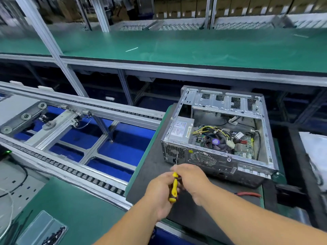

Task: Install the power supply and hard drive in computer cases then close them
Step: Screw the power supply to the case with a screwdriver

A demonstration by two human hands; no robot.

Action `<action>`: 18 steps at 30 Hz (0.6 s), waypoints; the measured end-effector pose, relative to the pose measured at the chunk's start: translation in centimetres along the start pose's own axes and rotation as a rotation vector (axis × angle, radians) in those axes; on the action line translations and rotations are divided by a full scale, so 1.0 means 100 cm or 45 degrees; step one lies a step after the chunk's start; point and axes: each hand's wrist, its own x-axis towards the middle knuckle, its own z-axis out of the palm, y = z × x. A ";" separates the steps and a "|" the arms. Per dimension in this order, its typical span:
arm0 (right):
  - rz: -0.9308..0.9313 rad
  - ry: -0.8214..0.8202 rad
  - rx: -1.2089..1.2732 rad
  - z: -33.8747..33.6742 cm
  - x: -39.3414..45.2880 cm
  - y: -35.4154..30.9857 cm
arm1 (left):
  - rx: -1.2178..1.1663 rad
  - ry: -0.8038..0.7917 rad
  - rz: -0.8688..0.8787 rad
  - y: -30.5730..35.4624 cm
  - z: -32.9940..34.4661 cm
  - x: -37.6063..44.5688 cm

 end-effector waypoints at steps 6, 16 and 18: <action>-0.143 0.084 -0.016 -0.017 -0.005 -0.002 | -0.186 0.244 -0.023 0.000 0.004 0.009; -0.285 0.011 -0.336 -0.040 -0.026 0.002 | -0.301 0.319 0.086 0.029 0.018 0.041; -0.309 -0.012 -0.375 -0.044 -0.028 0.003 | -0.200 0.379 0.092 0.030 0.024 0.044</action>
